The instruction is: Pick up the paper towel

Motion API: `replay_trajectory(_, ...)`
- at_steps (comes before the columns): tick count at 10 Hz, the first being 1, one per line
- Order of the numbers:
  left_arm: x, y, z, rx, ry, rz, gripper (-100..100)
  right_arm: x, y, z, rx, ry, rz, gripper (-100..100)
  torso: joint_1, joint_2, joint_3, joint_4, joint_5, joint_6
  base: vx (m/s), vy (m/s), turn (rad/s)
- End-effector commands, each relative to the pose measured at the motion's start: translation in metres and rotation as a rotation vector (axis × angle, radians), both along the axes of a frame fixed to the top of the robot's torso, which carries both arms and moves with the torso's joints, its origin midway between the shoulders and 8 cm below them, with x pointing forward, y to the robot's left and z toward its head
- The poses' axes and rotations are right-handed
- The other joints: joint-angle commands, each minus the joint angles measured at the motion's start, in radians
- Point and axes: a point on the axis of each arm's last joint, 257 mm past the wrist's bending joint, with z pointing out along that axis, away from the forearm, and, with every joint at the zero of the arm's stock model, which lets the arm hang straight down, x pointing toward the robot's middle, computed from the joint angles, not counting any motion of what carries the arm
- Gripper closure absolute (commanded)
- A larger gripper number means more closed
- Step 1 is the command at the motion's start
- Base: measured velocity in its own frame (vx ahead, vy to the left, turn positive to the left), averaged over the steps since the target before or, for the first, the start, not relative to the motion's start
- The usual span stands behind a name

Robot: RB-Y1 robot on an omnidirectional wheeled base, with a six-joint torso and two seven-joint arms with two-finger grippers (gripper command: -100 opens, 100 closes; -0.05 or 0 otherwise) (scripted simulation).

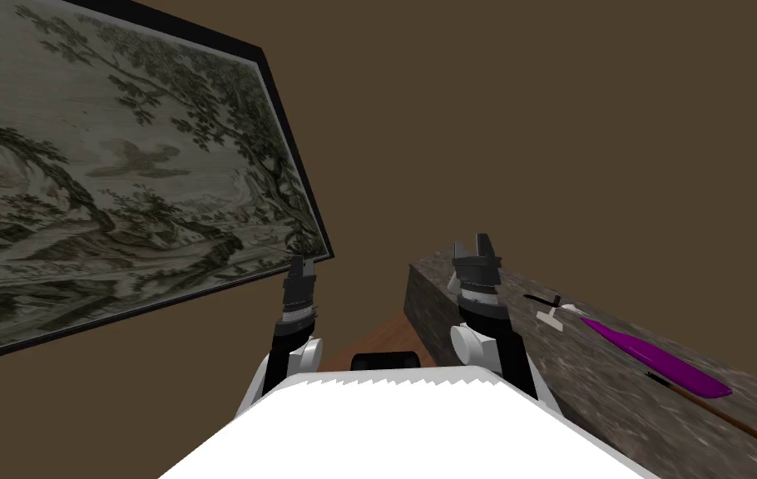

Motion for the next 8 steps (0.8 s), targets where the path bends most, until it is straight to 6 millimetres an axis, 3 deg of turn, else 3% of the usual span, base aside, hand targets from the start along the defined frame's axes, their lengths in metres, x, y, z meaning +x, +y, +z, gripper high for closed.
replay_trajectory(1, 0.000, 0.000, 0.000, 0.000, 0.000, 0.000, 0, 0.007, 0.002, -0.009, -0.035, 0.038, 0.006, -100, 0.000, 0.000, 0.000, 0.000, 0.000, 0.000, -0.012, 0.024, 0.081)
replay_trajectory(5, 0.000, 0.000, 0.000, 0.000, 0.000, 0.000, 0, 0.032, 0.000, -0.042, -0.130, 0.163, -0.001, -100, 0.004, 0.002, 0.001, 0.000, 0.001, 0.000, -0.032, 0.067, 0.104)
replay_trajectory(6, 0.000, 0.000, 0.000, 0.000, 0.000, 0.000, 0, 0.032, 0.000, -0.042, -0.130, 0.163, -0.001, -100, 0.004, 0.002, 0.001, 0.000, 0.001, 0.000, -0.028, 0.043, 0.029)
replay_trajectory(8, 0.000, 0.000, 0.000, 0.000, 0.000, 0.000, 0, 0.048, -0.007, -0.067, -0.187, 0.254, -0.023, -100, 0.003, 0.002, 0.001, 0.000, 0.001, 0.000, -0.029, 0.050, 0.103)
